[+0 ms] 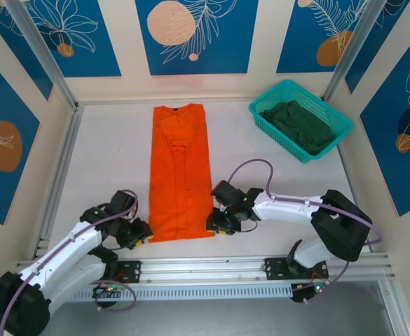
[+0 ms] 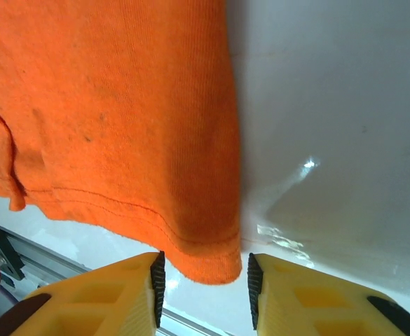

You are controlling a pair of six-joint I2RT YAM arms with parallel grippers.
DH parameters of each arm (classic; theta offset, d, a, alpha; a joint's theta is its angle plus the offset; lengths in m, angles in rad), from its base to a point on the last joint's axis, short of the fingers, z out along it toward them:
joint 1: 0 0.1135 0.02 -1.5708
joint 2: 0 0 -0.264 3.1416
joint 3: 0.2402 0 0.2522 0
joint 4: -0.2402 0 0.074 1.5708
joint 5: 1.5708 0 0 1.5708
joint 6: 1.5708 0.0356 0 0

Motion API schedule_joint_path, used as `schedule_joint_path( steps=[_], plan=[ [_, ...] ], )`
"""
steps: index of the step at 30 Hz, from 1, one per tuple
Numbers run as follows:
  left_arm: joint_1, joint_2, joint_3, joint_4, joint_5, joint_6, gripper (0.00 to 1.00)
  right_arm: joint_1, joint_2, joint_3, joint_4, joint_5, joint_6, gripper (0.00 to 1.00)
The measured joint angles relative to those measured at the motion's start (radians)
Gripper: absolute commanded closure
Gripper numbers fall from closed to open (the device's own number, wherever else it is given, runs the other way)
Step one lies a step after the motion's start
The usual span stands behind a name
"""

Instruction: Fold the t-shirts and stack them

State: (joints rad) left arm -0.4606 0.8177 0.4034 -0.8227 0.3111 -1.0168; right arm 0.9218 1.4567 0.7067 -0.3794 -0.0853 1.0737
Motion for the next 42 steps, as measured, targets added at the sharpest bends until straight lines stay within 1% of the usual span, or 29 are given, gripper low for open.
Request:
schedule_joint_path(
  steps=[4,10,11,12,13,14,17,18,19,21,28,32,35,39,42],
  plan=[
    [0.000,0.036,-0.014,0.037,0.002,-0.003,0.64,-0.006,0.020,0.000,0.017,-0.004,0.000,0.65],
    [0.000,0.061,-0.018,0.083,0.002,-0.003,0.69,-0.009,0.039,0.000,0.028,-0.019,-0.001,0.71],
    [0.000,0.066,-0.019,0.090,0.002,-0.003,0.73,-0.011,0.041,0.000,0.029,-0.021,-0.002,0.72],
    [0.000,0.072,-0.023,0.098,0.002,-0.003,0.79,-0.013,0.042,0.000,0.029,-0.024,-0.003,0.73],
    [0.000,0.077,-0.026,0.106,0.003,-0.005,0.83,-0.014,0.044,0.000,0.030,-0.027,-0.003,0.75],
    [0.000,0.085,-0.030,0.113,0.003,-0.005,0.86,-0.017,0.047,0.000,0.032,-0.030,-0.004,0.77],
    [-0.002,0.111,-0.037,0.131,0.003,-0.003,0.87,-0.025,0.063,0.000,0.035,-0.040,-0.008,0.83],
    [-0.003,0.119,-0.037,0.135,0.003,-0.003,0.89,-0.027,0.068,0.000,0.037,-0.045,-0.008,0.85],
    [-0.003,0.121,-0.037,0.137,0.005,-0.003,0.91,-0.027,0.071,0.000,0.039,-0.048,-0.011,0.86],
    [-0.003,0.122,-0.037,0.145,0.011,-0.001,1.00,-0.029,0.072,0.000,0.042,-0.054,-0.010,0.91],
    [-0.006,0.121,-0.037,0.154,0.012,0.005,1.00,-0.042,0.072,0.000,0.042,-0.066,-0.012,1.00],
    [-0.007,0.117,-0.035,0.149,0.006,0.017,1.00,-0.050,0.072,-0.002,0.037,-0.077,-0.012,1.00],
    [-0.013,0.104,-0.015,0.109,-0.018,0.048,1.00,-0.055,0.071,-0.003,0.028,-0.084,-0.016,1.00],
    [-0.022,0.060,0.035,0.055,-0.036,0.083,1.00,-0.059,0.051,-0.009,0.009,-0.091,-0.020,1.00],
    [-0.024,0.025,0.052,0.032,-0.037,0.086,1.00,-0.063,0.028,-0.009,-0.003,-0.098,-0.023,1.00]
  ],
)
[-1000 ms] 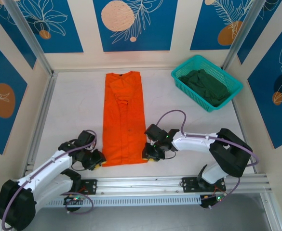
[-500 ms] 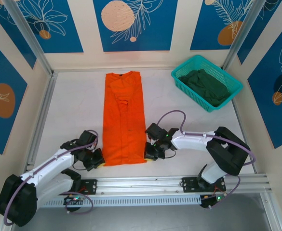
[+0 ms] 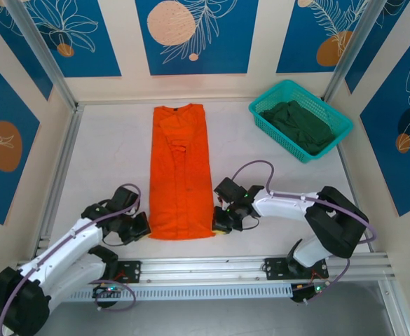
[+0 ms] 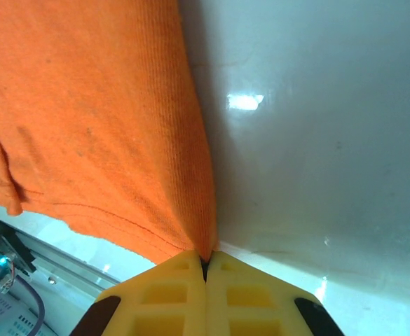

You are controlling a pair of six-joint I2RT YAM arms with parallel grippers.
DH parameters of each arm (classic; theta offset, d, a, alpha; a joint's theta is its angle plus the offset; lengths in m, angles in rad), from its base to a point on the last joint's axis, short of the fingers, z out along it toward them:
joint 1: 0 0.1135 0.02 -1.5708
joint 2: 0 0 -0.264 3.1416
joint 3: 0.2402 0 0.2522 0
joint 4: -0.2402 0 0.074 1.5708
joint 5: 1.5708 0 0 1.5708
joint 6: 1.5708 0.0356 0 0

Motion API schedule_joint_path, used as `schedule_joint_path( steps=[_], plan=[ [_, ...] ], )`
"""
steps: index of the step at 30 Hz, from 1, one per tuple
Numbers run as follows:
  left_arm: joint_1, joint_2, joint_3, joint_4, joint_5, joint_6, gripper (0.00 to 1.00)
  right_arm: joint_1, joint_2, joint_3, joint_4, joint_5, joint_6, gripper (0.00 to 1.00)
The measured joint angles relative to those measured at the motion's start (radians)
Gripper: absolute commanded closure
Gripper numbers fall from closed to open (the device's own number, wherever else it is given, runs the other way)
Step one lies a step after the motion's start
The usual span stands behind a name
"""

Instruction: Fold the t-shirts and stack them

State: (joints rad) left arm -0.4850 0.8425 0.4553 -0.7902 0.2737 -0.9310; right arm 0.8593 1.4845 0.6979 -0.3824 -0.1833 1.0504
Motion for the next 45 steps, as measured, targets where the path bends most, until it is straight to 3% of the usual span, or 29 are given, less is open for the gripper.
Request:
schedule_joint_path(
  steps=[10,19,25,32,45],
  plan=[
    [-0.004,0.015,0.052,-0.048,0.024,0.001,1.00,-0.033,-0.046,0.006,-0.035,-0.024,0.002,1.00],
    [0.022,0.222,0.388,-0.073,0.001,0.015,1.00,-0.208,-0.058,0.210,-0.125,-0.092,-0.004,1.00],
    [0.140,0.443,0.632,-0.089,-0.034,0.098,1.00,-0.352,0.142,0.484,-0.204,-0.164,-0.039,1.00],
    [0.272,0.702,0.811,-0.070,-0.036,0.171,1.00,-0.445,0.440,0.821,-0.309,-0.206,-0.079,1.00],
    [0.320,1.078,1.082,-0.065,-0.016,0.228,1.00,-0.505,0.827,1.250,-0.459,-0.241,-0.101,1.00]
  ],
)
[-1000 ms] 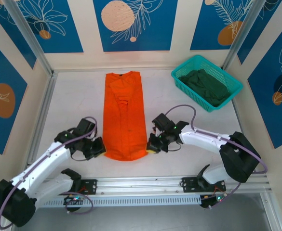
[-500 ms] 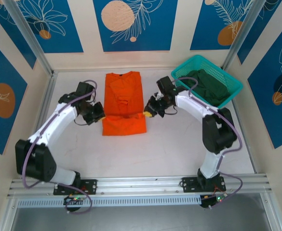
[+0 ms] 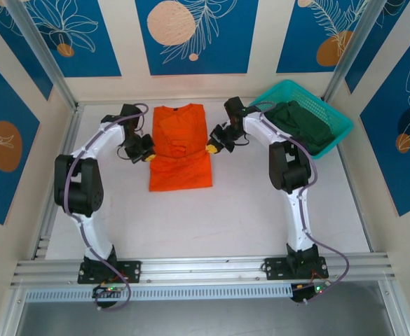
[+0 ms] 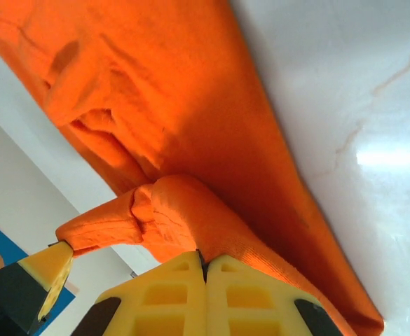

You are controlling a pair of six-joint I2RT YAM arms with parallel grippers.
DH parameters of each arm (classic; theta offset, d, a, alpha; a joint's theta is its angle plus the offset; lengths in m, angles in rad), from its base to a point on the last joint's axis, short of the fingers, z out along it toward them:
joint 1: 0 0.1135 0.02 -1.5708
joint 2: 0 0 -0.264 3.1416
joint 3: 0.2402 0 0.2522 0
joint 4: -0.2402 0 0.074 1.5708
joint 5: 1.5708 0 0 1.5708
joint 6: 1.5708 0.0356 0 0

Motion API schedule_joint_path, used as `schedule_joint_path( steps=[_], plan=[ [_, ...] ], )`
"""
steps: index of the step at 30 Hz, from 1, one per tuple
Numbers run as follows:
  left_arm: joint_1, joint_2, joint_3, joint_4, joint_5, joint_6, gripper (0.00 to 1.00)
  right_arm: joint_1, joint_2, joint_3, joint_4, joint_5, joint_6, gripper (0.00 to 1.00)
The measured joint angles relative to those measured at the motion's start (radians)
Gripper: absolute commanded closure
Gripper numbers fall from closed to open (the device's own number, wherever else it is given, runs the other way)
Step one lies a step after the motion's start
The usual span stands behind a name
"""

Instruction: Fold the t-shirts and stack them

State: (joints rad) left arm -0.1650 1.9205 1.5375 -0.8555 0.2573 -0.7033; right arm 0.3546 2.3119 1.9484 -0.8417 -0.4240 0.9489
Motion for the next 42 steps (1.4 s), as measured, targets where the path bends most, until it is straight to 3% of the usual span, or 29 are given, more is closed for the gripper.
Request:
schedule_joint_path(
  steps=[5,6,8,9,12,14,17,20,22,25,28,32,38,42],
  plan=[
    [0.021,0.097,0.089,-0.003,-0.001,0.004,1.00,-0.008,0.072,0.079,-0.021,-0.016,0.021,0.98],
    [0.023,0.106,0.101,-0.005,-0.001,0.004,1.00,-0.010,0.084,0.095,-0.027,-0.019,0.027,0.96],
    [0.027,0.125,0.131,-0.015,-0.001,0.003,0.98,-0.014,0.110,0.135,-0.040,-0.022,0.036,0.81],
    [0.027,0.134,0.150,-0.023,-0.002,0.003,0.87,-0.016,0.121,0.153,-0.044,-0.023,0.042,0.77],
    [0.031,0.157,0.207,-0.034,-0.008,0.000,0.66,-0.024,0.146,0.200,-0.062,-0.021,0.053,0.61],
    [0.035,0.156,0.227,-0.043,-0.023,-0.002,0.44,-0.029,0.145,0.210,-0.076,-0.009,0.055,0.52],
    [0.039,0.132,0.230,-0.051,-0.052,0.000,0.31,-0.030,0.119,0.196,-0.072,0.024,0.036,0.50],
    [0.036,0.051,0.168,-0.037,-0.076,0.002,0.32,-0.023,0.025,0.091,-0.052,0.075,-0.005,0.51],
    [0.022,-0.042,0.082,-0.020,-0.083,0.004,0.38,-0.010,-0.085,-0.048,-0.010,0.098,-0.019,0.59],
    [-0.021,-0.170,-0.040,0.013,-0.080,0.006,0.59,0.030,-0.266,-0.277,0.082,0.108,-0.016,0.73],
    [-0.104,-0.221,-0.131,0.063,-0.046,0.005,0.78,0.088,-0.356,-0.410,0.170,0.105,0.003,0.80],
    [-0.182,-0.146,-0.172,0.117,0.004,0.008,0.79,0.161,-0.307,-0.445,0.256,0.096,0.023,0.85],
    [-0.191,0.001,-0.177,0.168,0.020,0.033,0.79,0.200,-0.149,-0.424,0.302,0.096,0.035,0.89],
    [-0.192,0.030,-0.216,0.198,0.023,0.034,0.78,0.206,-0.129,-0.418,0.311,0.085,0.034,0.90]
  ],
)
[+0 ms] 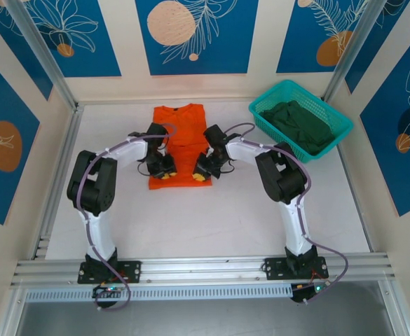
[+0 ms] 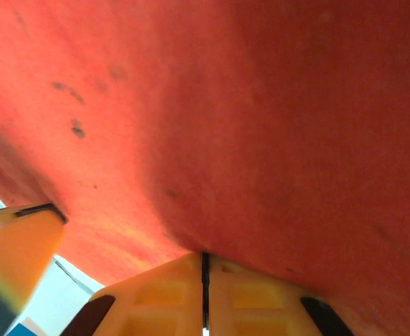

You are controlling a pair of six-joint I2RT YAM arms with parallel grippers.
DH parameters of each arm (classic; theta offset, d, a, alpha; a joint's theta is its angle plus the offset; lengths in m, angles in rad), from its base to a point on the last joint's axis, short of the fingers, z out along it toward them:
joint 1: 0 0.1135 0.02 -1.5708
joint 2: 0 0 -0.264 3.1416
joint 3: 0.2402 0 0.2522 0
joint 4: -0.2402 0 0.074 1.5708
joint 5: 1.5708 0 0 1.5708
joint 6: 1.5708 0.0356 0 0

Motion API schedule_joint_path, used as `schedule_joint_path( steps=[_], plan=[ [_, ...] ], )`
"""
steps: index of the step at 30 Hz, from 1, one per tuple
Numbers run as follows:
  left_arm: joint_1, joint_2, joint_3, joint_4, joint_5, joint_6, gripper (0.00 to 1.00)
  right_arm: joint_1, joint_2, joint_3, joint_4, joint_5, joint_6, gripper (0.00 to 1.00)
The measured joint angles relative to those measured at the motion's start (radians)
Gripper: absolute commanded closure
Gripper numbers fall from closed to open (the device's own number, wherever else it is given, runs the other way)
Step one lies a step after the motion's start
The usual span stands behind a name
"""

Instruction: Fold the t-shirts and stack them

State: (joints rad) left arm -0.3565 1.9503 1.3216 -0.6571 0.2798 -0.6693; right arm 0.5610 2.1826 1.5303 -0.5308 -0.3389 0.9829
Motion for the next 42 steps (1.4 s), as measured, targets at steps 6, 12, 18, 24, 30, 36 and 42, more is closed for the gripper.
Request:
schedule_joint_path(
  steps=[6,12,18,24,30,36,42],
  plan=[
    [-0.031,-0.072,-0.134,0.065,0.001,0.003,0.76,0.032,-0.076,-0.136,0.073,0.002,-0.008,0.91],
    [-0.144,-0.258,-0.374,0.091,0.002,-0.018,0.75,0.092,-0.266,-0.412,0.109,0.008,-0.026,0.91],
    [-0.243,-0.424,-0.544,0.076,0.010,-0.076,0.66,0.167,-0.455,-0.635,0.094,0.040,-0.042,0.88],
    [-0.247,-0.533,-0.523,-0.094,-0.054,-0.097,0.50,0.158,-0.590,-0.679,0.040,0.097,-0.039,0.81],
    [-0.201,-0.498,-0.281,-0.166,-0.076,-0.064,0.85,0.128,-0.594,-0.583,0.043,0.104,-0.005,0.80],
    [-0.089,-0.322,-0.159,-0.133,-0.072,0.031,1.00,0.065,-0.422,-0.410,0.080,0.089,0.035,0.81],
    [-0.026,-0.168,-0.143,-0.125,-0.109,0.105,1.00,0.014,-0.241,-0.314,0.066,0.077,0.027,0.82]
  ],
)
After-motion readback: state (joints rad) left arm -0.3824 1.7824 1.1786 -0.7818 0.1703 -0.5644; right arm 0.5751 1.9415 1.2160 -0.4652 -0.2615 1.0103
